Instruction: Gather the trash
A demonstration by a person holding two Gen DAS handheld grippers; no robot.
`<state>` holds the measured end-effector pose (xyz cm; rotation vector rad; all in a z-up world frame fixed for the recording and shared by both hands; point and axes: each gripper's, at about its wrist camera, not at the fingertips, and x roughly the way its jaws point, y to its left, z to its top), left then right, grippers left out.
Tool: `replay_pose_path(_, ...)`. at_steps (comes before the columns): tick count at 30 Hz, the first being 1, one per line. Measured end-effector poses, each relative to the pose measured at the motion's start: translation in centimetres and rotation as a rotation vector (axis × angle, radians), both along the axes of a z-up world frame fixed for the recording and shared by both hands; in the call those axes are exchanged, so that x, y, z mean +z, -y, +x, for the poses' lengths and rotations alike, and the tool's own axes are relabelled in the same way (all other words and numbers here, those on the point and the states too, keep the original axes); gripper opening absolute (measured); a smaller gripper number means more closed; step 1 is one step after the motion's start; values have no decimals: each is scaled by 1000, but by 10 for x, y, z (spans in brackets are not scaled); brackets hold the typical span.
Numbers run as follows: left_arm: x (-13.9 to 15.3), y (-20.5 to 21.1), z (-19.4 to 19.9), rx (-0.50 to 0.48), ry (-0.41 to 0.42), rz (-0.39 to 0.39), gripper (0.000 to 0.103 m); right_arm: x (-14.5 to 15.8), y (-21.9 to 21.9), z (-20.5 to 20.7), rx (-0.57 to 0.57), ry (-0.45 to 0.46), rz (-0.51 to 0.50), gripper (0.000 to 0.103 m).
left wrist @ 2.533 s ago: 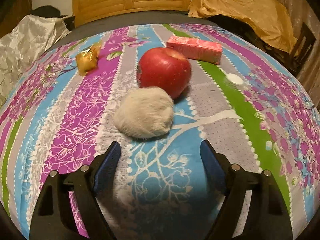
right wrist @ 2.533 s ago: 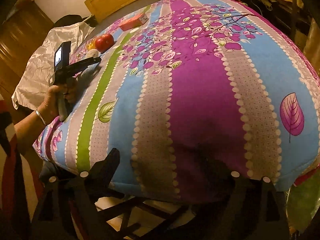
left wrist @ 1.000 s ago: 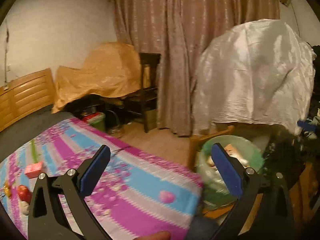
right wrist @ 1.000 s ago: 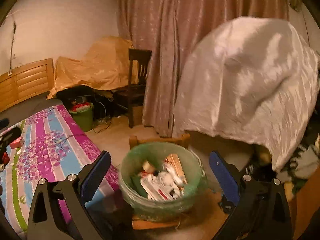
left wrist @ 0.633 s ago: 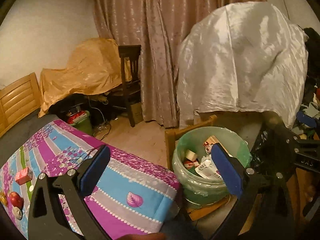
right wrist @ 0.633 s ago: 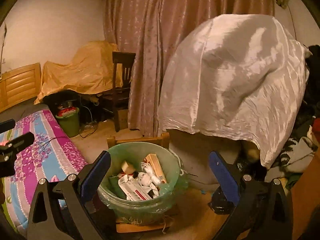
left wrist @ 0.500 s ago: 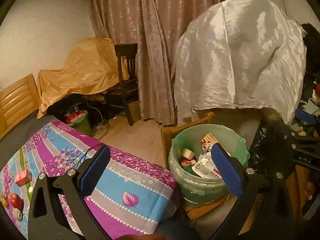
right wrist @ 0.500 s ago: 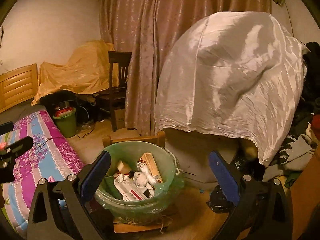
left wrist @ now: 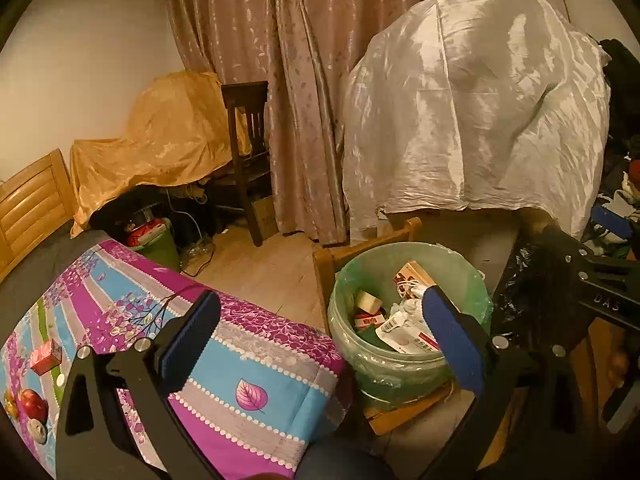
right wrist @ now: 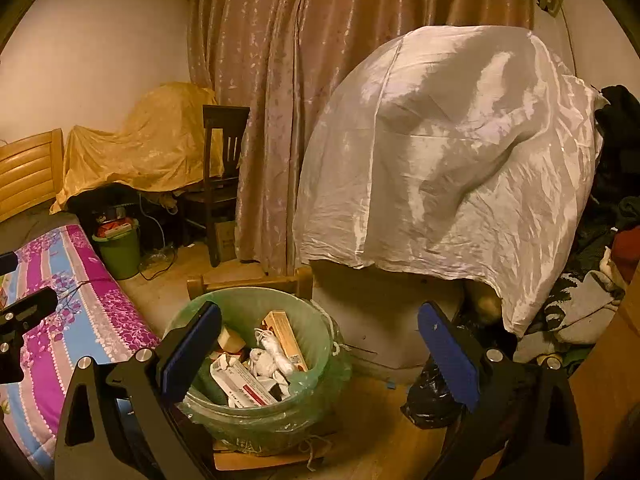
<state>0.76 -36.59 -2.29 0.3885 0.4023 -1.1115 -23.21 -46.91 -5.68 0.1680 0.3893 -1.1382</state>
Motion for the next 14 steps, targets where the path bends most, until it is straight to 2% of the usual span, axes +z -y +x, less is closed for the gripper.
replay_pose_path(5, 2, -1, -4, -9, 17, -8, 97, 1, -3, 0, 3, 3, 5, 98)
replay_pose_path(10, -1, 0, -1, -26, -40, 9, 97, 0, -7, 4, 21, -6, -2, 98)
replay_pose_path(14, -1, -2, 0, -27, -49, 0, 97, -2, -8, 6, 24, -13, 2, 98)
